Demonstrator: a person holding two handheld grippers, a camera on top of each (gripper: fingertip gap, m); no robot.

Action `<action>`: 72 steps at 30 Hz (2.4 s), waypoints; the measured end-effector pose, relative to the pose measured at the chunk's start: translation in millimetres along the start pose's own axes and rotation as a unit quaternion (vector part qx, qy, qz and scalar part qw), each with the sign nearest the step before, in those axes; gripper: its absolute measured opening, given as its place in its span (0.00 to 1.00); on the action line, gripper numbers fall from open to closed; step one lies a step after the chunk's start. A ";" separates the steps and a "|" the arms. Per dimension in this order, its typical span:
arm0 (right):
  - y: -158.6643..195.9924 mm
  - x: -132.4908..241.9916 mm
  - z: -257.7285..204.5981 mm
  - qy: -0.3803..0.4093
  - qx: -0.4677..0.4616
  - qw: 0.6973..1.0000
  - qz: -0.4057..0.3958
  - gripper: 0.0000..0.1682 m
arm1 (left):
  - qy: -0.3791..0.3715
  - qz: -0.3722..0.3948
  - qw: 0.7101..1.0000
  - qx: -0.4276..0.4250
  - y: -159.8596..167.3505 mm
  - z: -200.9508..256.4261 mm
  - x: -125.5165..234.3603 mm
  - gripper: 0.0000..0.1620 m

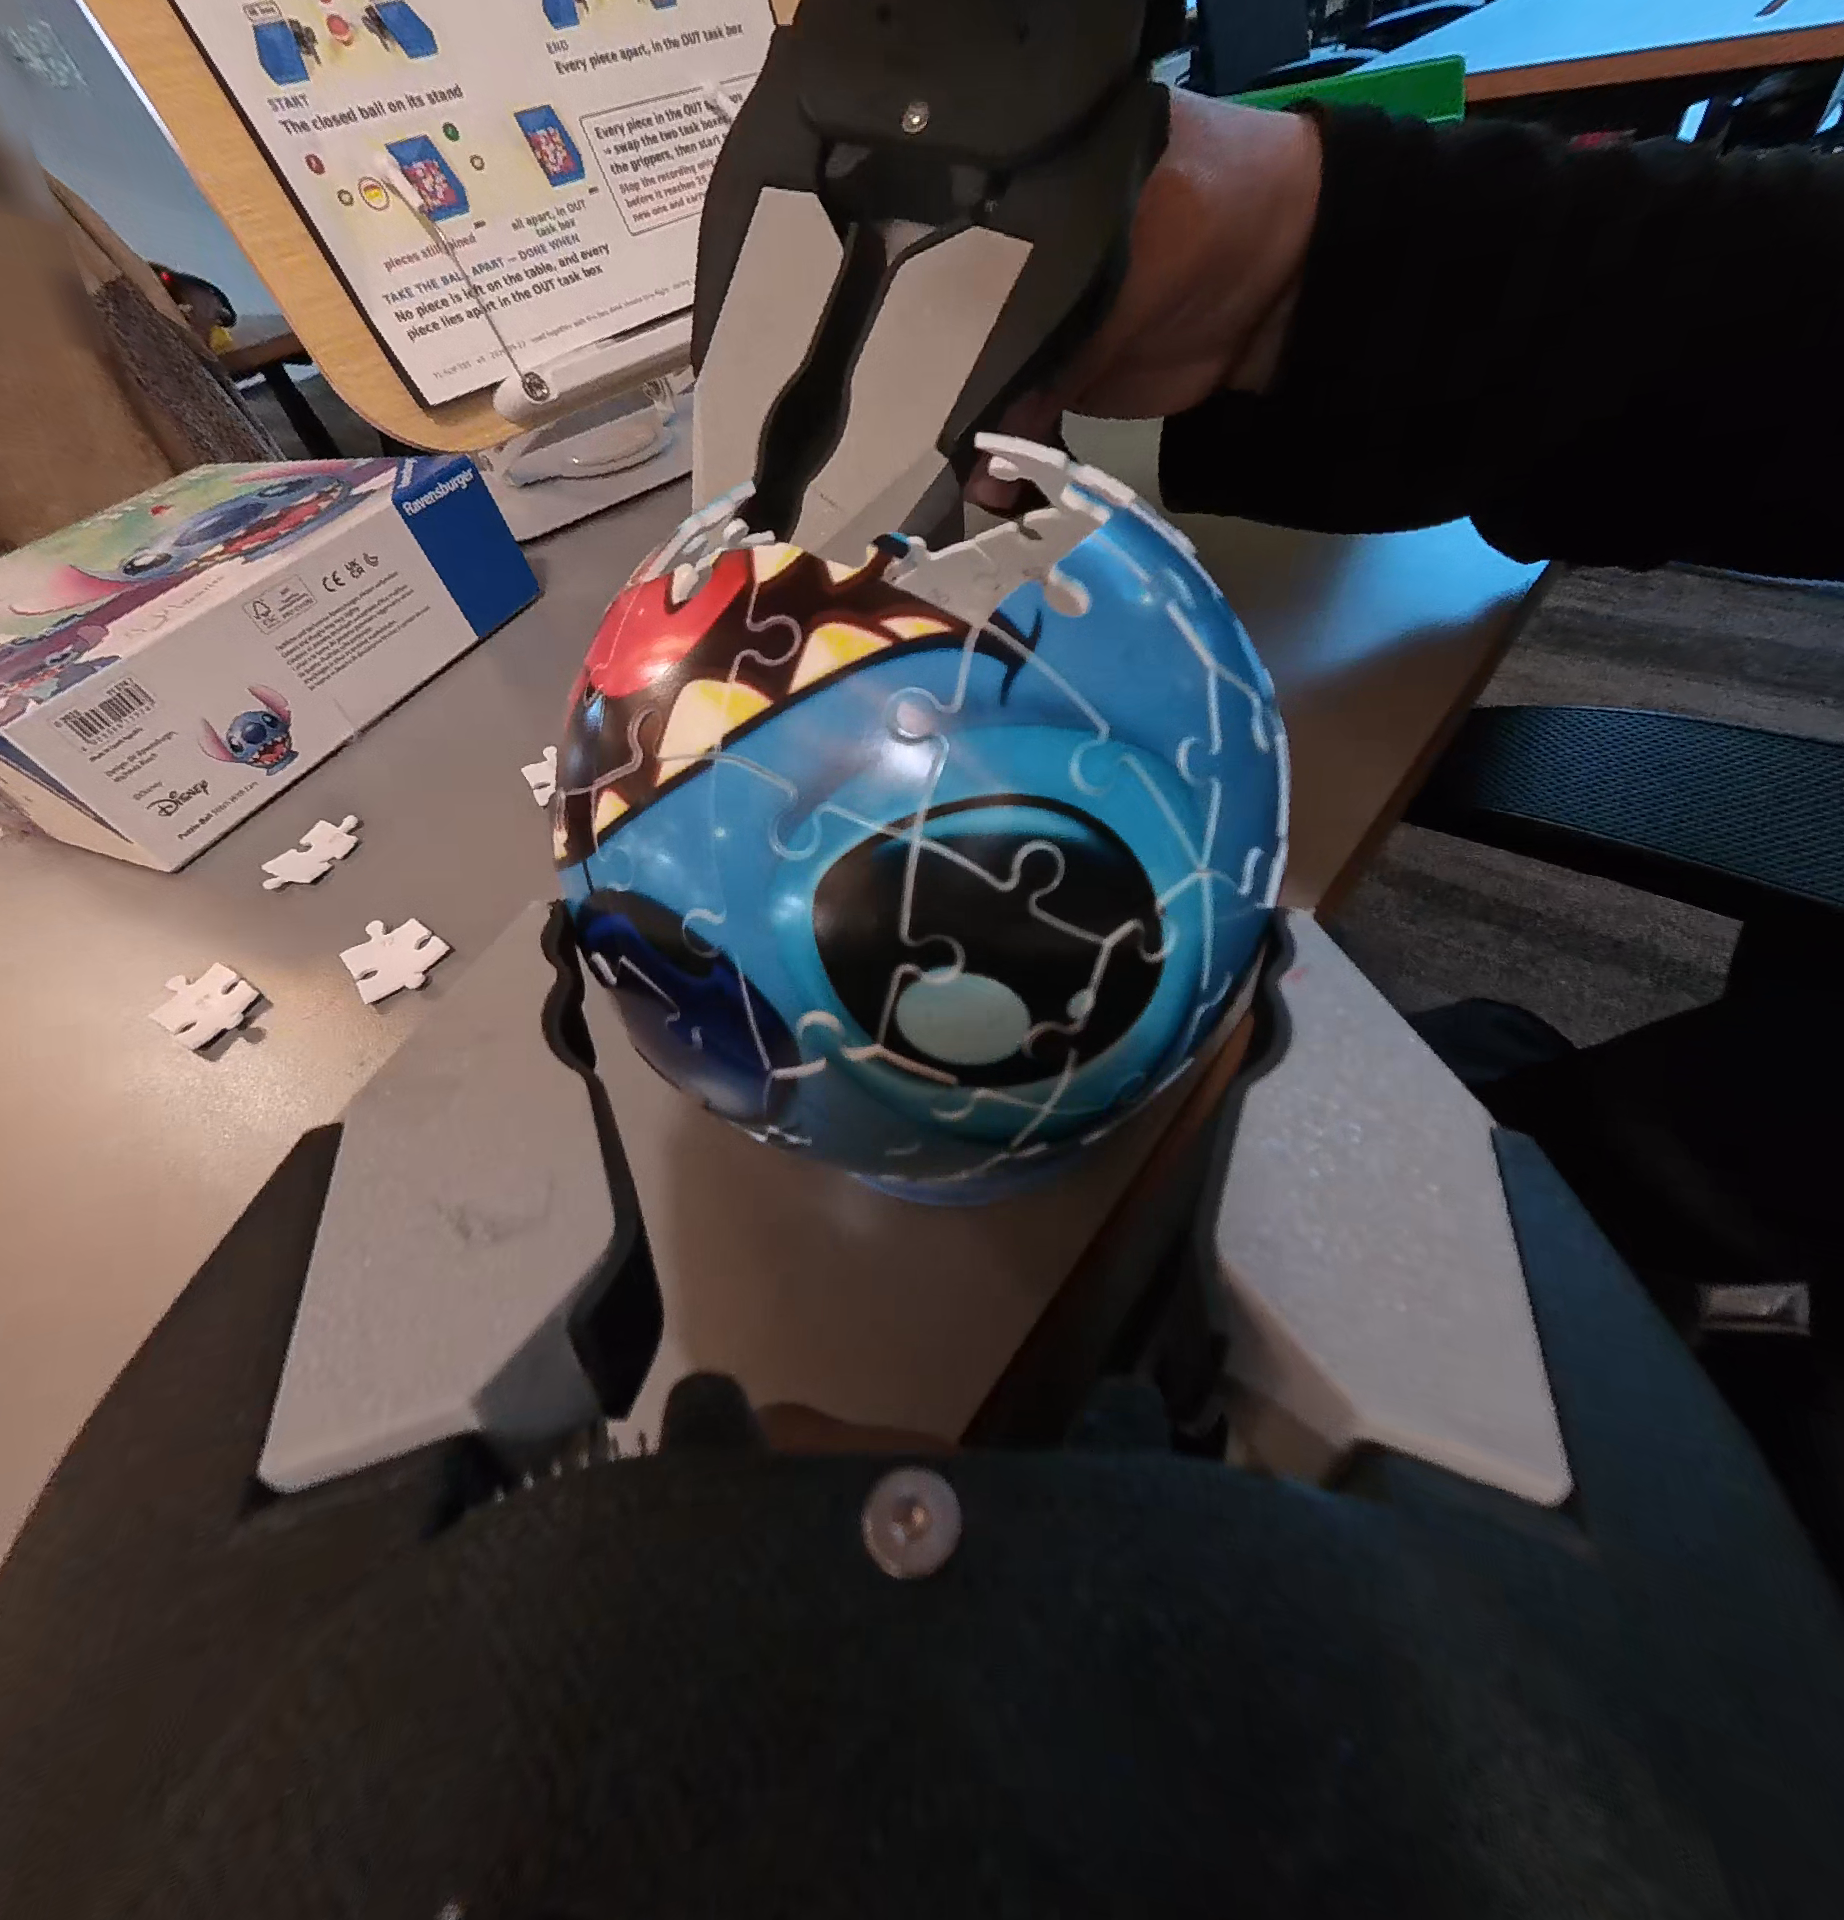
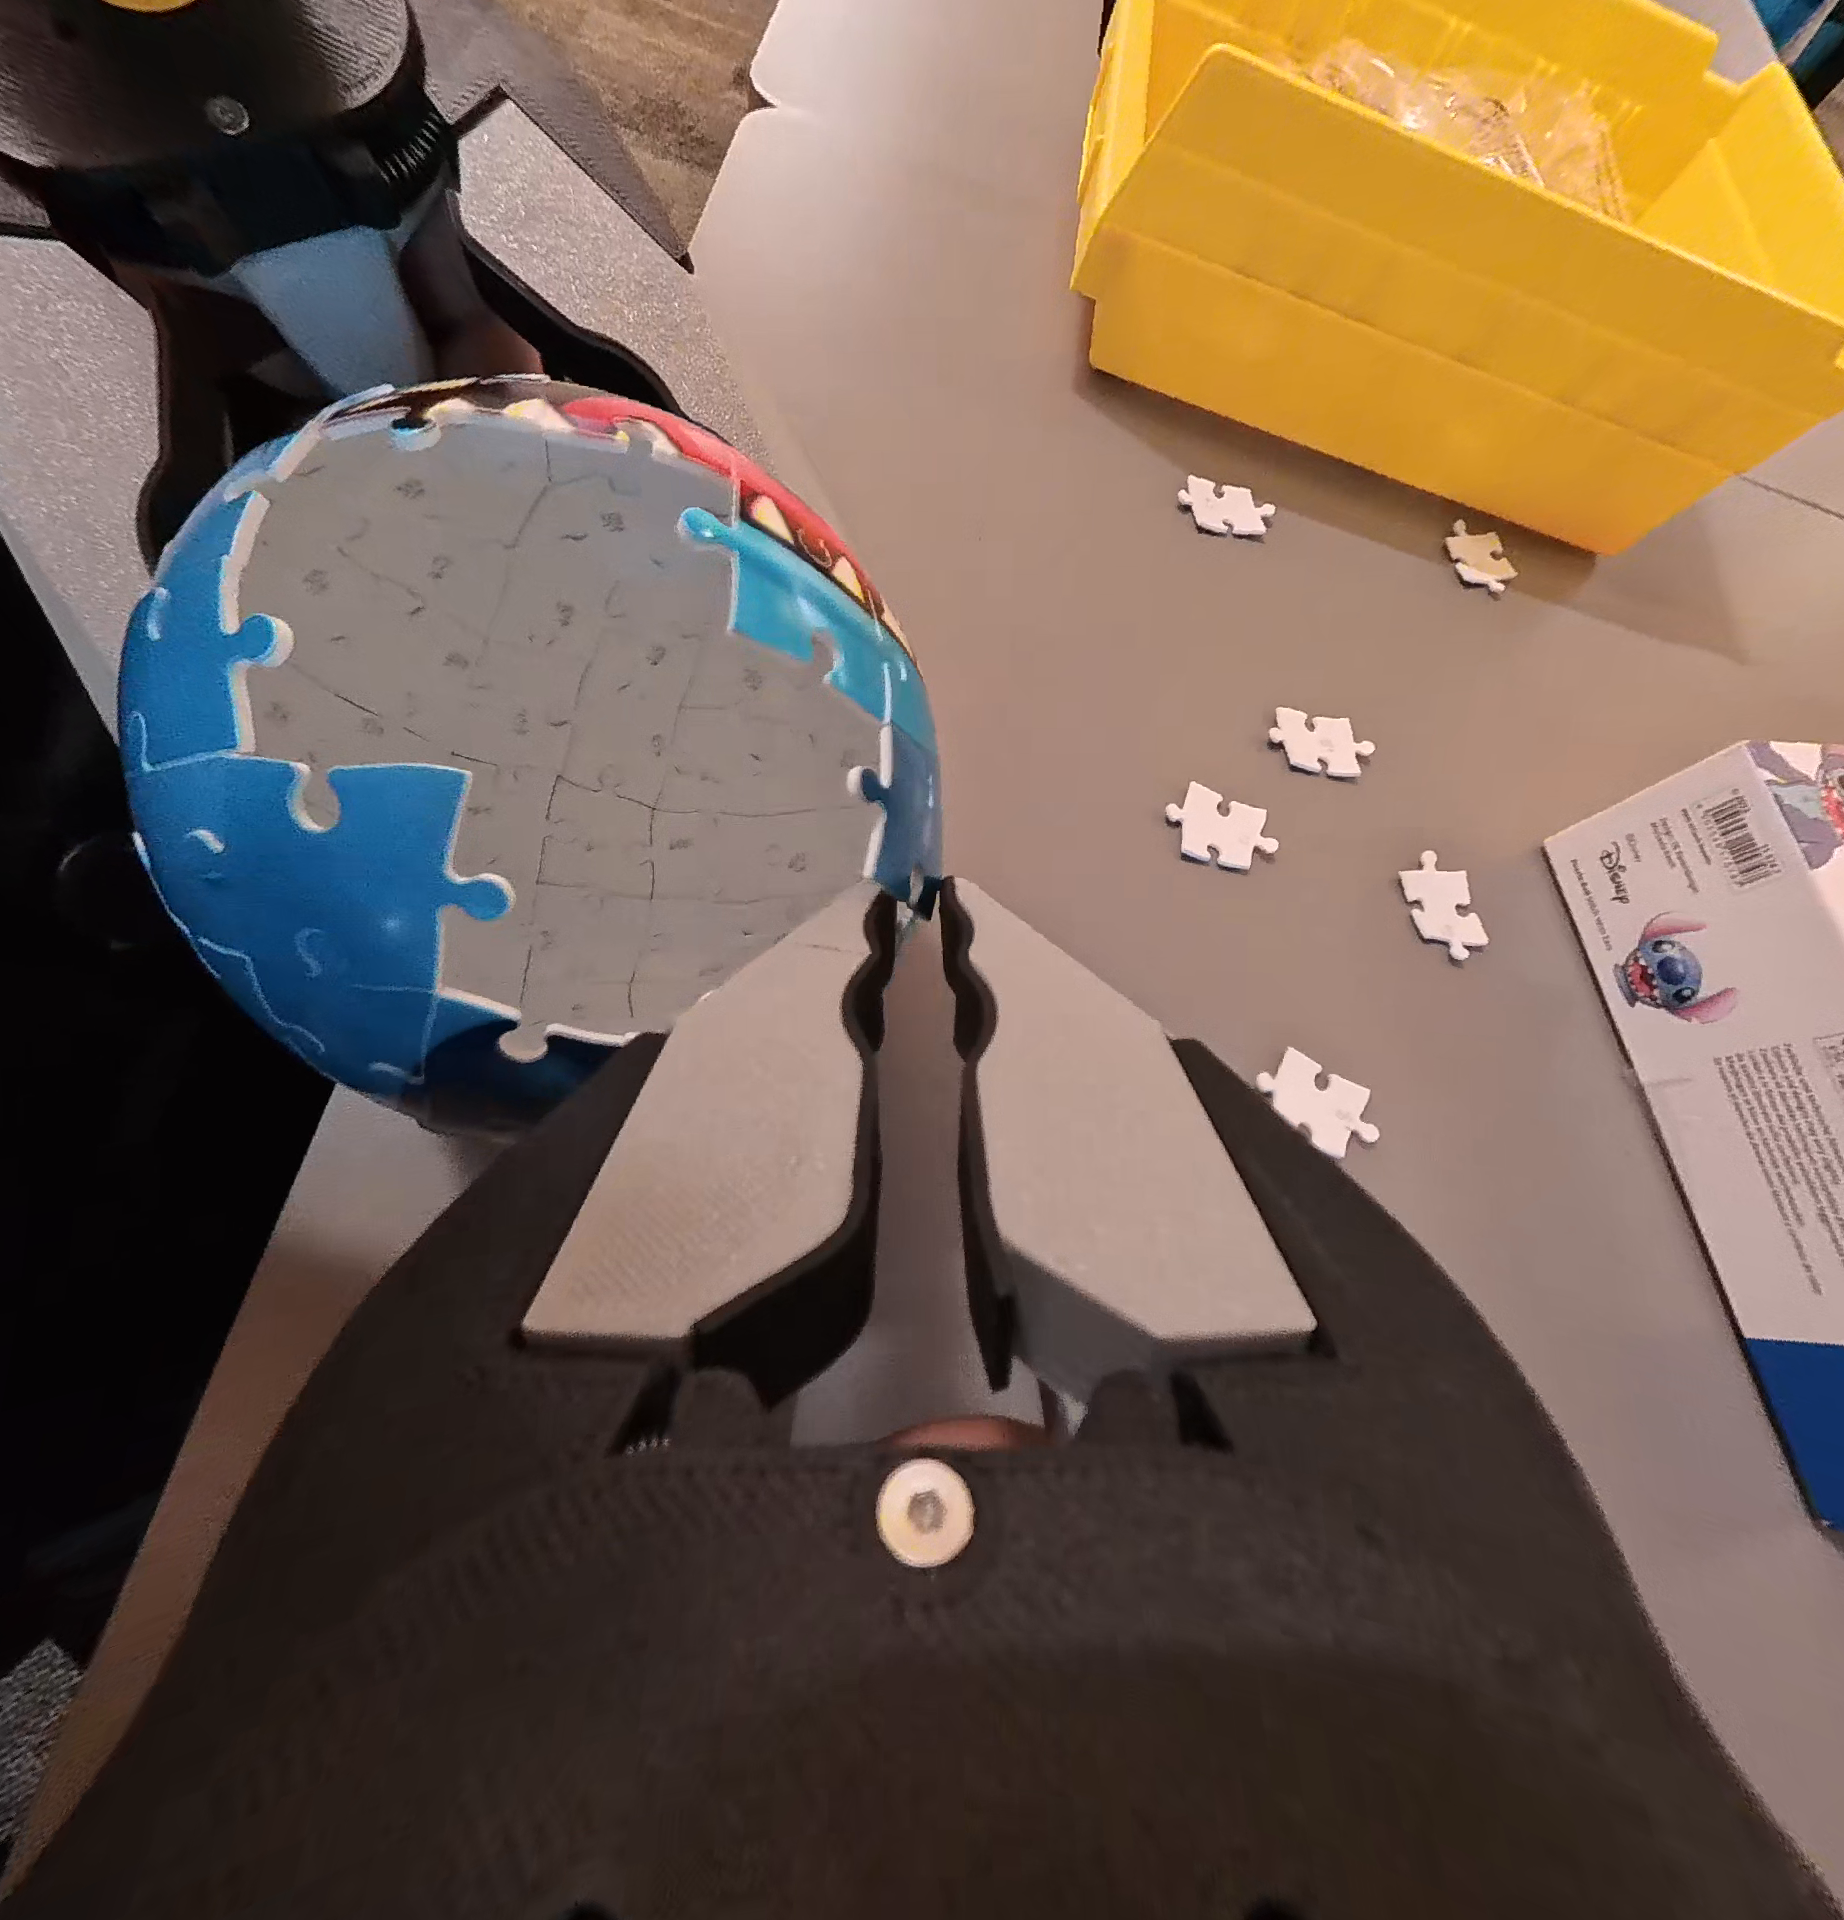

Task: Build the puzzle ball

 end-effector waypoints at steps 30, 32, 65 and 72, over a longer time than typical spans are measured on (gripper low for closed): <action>-4.7 -0.6 -0.7 0.039 0.022 0.999 0.015 0.01 | -0.024 0.017 1.000 -0.009 0.5 3.1 -5.2 0.80; -4.6 -0.7 -0.8 0.041 0.023 0.999 0.015 0.01 | -0.025 0.017 1.000 -0.008 0.3 3.2 -5.3 0.80; -0.9 29.0 -0.3 -0.076 0.009 0.985 0.153 0.13 | -0.014 0.052 0.999 0.005 -0.5 9.8 -0.9 0.78; 11.2 45.4 7.2 -0.193 -0.157 0.940 0.233 0.25 | 0.011 0.042 0.999 0.006 3.5 8.3 7.1 0.76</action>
Point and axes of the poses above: each gripper's, where its closed fingertips meet, x back along the fingers, y out of its underside, z = x × y across the jaws, the point moved 2 cm from there along x, back along the fingers, and after that the axes turned 8 degrees about -y, right-handed, at the moved point
